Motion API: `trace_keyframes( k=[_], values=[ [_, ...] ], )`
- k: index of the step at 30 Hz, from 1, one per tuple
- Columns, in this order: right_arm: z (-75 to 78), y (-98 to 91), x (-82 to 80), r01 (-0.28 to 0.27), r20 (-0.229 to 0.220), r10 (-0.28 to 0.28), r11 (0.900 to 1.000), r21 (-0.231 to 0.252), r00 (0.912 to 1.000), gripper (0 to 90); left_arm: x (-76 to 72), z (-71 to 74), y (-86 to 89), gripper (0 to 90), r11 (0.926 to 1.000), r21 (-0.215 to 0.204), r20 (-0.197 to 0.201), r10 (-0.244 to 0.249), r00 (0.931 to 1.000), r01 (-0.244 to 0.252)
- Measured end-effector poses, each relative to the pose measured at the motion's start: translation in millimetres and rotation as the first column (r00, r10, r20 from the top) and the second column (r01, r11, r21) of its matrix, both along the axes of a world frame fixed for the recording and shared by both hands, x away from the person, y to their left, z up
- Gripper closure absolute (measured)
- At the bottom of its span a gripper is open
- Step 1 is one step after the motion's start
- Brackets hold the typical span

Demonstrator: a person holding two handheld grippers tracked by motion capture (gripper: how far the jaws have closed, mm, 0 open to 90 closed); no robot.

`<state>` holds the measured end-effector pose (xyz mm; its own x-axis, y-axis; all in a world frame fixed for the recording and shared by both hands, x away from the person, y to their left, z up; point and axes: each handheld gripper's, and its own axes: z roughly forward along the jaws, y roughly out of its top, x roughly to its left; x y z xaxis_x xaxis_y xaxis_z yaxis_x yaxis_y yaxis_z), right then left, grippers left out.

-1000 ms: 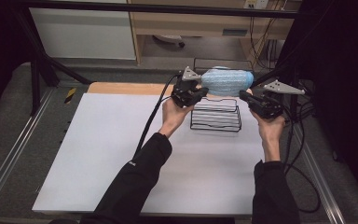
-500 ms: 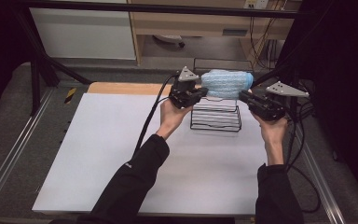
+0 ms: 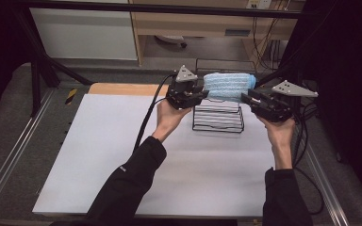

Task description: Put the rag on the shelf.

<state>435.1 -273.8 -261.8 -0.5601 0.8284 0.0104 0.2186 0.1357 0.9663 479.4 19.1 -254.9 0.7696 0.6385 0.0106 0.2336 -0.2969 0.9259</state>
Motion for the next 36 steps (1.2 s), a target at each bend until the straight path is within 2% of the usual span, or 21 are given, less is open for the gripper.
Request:
trace_keyframes(
  k=[4, 9, 13, 20, 27, 32, 36],
  values=[
    [3.1, -1.1, -3.3, 0.007, -0.003, -0.007, 1.0000, 0.001, 1.0000, 52.7, -3.1, 1.7, 6.2, 60.3, 1.0000, 0.000, 0.000, 0.007, 1.0000, -0.007],
    [4.9, -3.6, -8.4, 0.007, -0.009, -0.007, 0.9998, 0.016, 0.9999, 43.6, -5.9, 1.1, 15.0, 50.3, 1.0000, 0.001, -0.022, 0.005, 0.9998, -0.005],
    [5.8, -3.4, -12.9, 0.008, -0.014, -0.007, 0.9999, 0.013, 0.9999, 37.5, -9.2, -2.4, 22.8, 42.9, 0.9998, 0.017, -0.026, 0.012, 0.9996, -0.011],
    [3.2, -2.2, -20.9, 0.001, -0.034, -0.001, 0.9999, 0.017, 0.9994, 24.1, -17.0, -10.4, 42.2, 32.3, 0.9998, 0.015, -0.040, 0.015, 0.9991, -0.014],
    [-9.4, 1.3, -29.2, -0.018, -0.073, 0.018, 0.9998, 0.006, 0.9972, 11.6, -32.6, -26.9, 67.4, 23.3, 0.9995, 0.018, -0.033, 0.028, 0.9991, -0.027],
    [-21.5, 6.0, -33.6, -0.022, -0.108, 0.022, 0.9998, 0.000, 0.9939, 4.7, -44.5, -43.7, 86.2, 16.9, 0.9972, 0.058, -0.030, 0.049, 0.9984, -0.047],
    [-32.8, 10.0, -36.2, -0.034, -0.126, 0.033, 0.9994, 0.000, 0.9914, 2.6, -54.2, -60.8, 105.2, 13.7, 0.9957, 0.063, -0.051, 0.071, 0.9962, -0.068]
  ],
)
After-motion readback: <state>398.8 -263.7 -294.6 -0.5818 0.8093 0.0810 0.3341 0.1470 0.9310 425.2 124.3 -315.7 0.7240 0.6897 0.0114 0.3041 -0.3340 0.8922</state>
